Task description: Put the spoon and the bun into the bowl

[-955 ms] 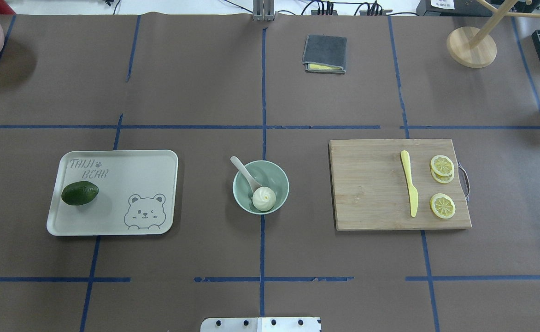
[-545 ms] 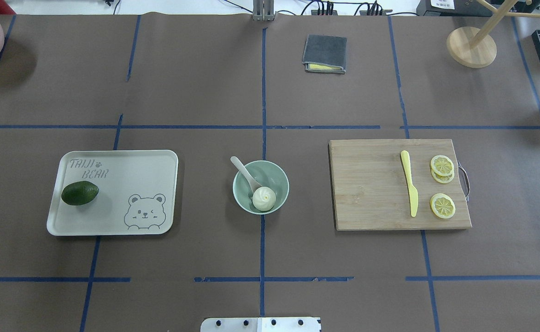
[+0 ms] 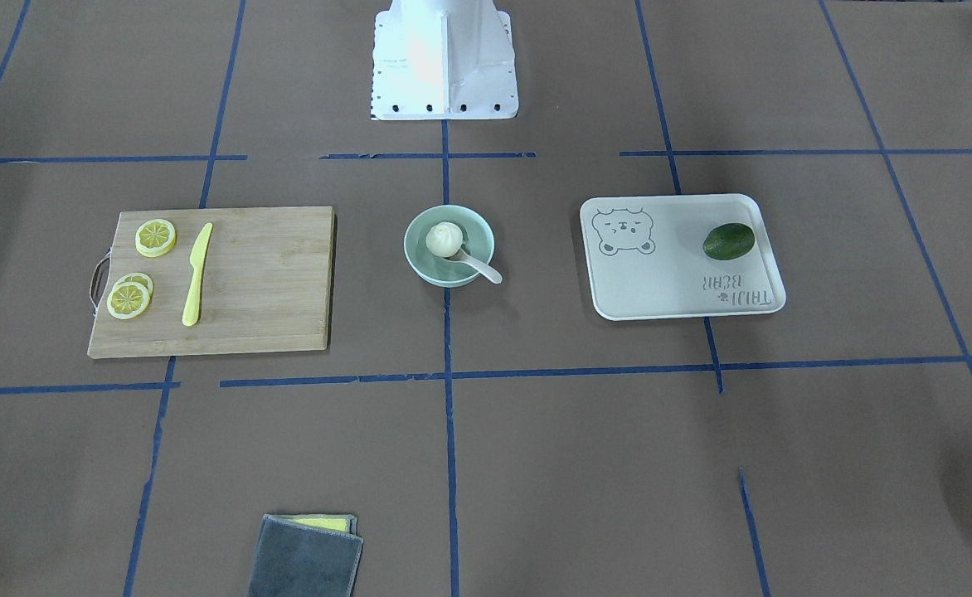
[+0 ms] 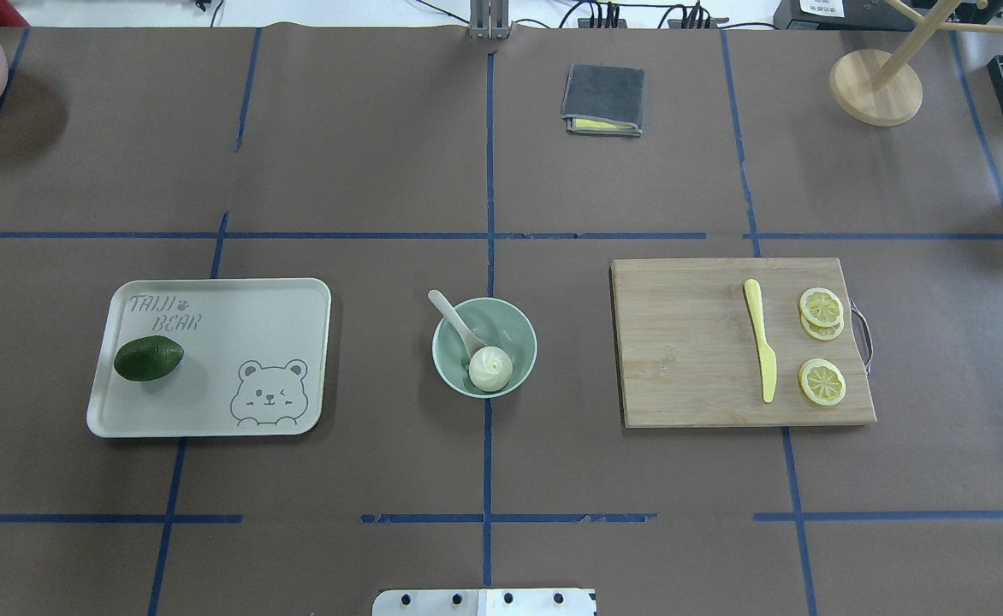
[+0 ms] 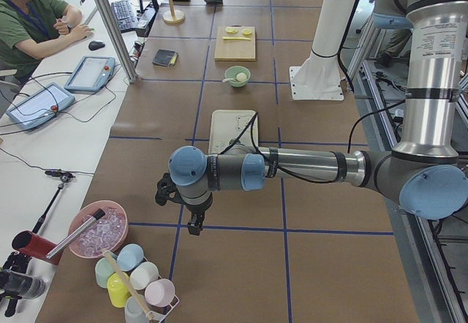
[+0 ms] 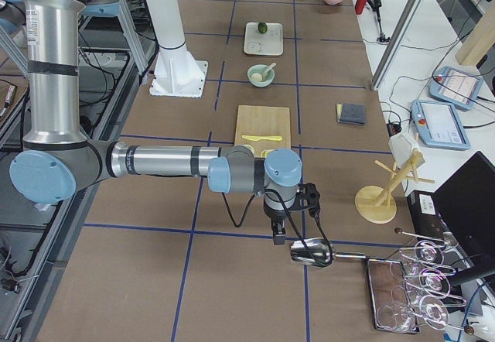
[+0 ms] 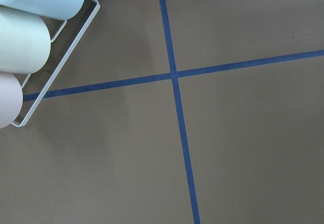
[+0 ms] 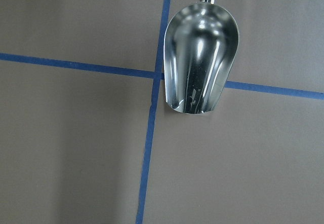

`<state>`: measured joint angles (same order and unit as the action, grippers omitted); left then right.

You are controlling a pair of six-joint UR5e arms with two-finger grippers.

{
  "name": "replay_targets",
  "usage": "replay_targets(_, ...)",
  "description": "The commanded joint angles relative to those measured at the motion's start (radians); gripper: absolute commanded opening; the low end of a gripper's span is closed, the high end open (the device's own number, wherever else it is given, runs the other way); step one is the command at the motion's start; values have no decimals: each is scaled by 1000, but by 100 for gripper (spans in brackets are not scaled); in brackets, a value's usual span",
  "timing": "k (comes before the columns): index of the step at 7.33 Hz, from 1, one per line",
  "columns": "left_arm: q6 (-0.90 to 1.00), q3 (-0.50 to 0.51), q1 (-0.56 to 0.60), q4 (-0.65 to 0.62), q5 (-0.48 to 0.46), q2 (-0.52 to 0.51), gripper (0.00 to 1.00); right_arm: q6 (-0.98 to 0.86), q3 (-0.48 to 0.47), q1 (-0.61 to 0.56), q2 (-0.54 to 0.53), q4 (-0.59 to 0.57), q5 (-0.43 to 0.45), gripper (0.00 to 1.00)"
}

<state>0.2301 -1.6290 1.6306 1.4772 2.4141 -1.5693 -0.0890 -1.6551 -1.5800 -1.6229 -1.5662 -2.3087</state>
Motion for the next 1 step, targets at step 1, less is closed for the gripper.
replay_targets(1, 0, 0, 0, 0, -1, 0, 100, 0, 0, 0, 2, 0, 0, 100)
